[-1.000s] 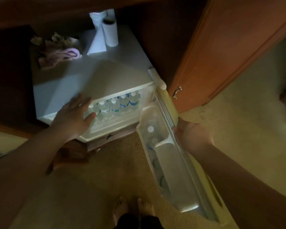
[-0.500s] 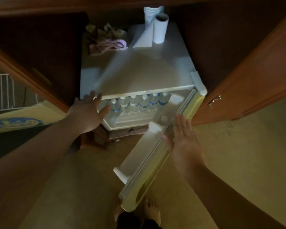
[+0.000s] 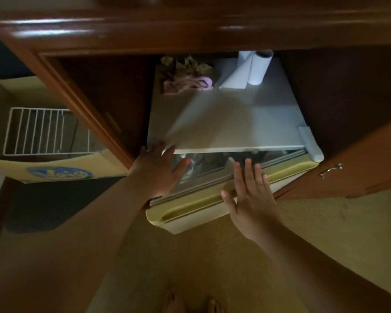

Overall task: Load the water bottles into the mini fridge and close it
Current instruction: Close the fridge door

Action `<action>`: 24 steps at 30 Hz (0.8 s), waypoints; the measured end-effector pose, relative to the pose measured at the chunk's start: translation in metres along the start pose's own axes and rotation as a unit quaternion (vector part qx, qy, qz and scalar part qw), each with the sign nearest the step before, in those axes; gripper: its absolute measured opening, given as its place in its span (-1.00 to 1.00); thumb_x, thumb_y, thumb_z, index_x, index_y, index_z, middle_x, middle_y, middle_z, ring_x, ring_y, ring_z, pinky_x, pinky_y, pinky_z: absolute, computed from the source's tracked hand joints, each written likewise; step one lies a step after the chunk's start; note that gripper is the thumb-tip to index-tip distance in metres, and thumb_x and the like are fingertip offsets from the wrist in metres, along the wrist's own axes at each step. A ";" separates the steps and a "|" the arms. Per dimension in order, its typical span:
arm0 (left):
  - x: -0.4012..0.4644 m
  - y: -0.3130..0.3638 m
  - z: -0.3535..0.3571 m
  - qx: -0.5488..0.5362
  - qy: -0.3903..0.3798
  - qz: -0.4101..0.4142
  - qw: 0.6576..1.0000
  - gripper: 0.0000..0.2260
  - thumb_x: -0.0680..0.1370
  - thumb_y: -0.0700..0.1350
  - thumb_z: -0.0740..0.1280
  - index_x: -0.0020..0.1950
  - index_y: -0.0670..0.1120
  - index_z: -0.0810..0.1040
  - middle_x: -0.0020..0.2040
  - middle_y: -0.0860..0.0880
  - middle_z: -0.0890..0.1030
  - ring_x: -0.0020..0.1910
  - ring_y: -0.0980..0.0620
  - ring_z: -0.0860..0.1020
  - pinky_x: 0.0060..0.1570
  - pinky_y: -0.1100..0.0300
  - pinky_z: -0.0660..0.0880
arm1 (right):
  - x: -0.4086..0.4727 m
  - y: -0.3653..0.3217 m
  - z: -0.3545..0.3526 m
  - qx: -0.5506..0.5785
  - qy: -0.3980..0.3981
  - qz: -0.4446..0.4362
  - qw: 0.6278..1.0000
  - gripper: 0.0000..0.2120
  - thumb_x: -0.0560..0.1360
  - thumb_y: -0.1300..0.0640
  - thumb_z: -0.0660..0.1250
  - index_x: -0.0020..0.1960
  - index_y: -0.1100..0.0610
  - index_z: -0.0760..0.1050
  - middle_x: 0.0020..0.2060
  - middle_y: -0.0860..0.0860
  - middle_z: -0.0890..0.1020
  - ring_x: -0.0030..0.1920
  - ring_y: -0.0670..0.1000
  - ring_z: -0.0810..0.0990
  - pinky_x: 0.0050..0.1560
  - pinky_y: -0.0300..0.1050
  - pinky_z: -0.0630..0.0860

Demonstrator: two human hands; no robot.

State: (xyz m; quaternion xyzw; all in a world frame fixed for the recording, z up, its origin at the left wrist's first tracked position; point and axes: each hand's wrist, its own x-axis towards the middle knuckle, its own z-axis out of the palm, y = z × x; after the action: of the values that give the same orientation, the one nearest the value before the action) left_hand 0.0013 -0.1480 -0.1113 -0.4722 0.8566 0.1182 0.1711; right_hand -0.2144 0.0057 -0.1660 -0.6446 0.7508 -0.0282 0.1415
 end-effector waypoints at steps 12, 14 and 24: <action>0.006 -0.001 0.015 -0.027 0.040 -0.074 0.996 -0.20 0.58 0.43 -0.24 0.66 -0.07 -0.06 0.66 -0.11 0.07 0.63 -0.17 0.06 0.55 -0.13 -0.16 | 0.060 -0.011 -0.001 -0.039 -0.003 0.034 0.999 -0.23 0.58 -0.39 -0.36 0.54 0.07 -0.54 0.51 0.13 -0.52 0.54 0.12 -0.49 0.59 0.13 -0.25; 0.006 -0.002 0.018 -0.027 0.048 -0.072 0.996 -0.21 0.58 0.43 -0.22 0.66 -0.06 -0.06 0.65 -0.11 0.07 0.62 -0.19 0.08 0.55 -0.14 -0.14 | 0.065 -0.010 -0.002 -0.049 -0.003 0.034 0.998 -0.22 0.58 -0.40 -0.36 0.55 0.08 -0.52 0.53 0.14 -0.49 0.54 0.13 -0.48 0.59 0.14 -0.23; 0.012 0.002 0.020 -0.034 0.052 -0.087 0.994 -0.18 0.56 0.45 -0.19 0.66 -0.06 -0.05 0.65 -0.10 0.07 0.62 -0.20 0.08 0.58 -0.19 -0.10 | 0.072 -0.008 -0.008 -0.054 -0.049 0.044 0.996 -0.20 0.54 -0.44 -0.36 0.56 0.02 -0.50 0.53 0.14 -0.47 0.53 0.13 -0.49 0.58 0.12 -0.28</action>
State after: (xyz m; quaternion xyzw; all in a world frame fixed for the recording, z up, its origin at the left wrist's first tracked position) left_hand -0.0028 -0.1483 -0.1341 -0.5556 0.8158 0.1070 0.1196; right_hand -0.2179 -0.0667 -0.1695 -0.6185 0.7708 0.0501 0.1444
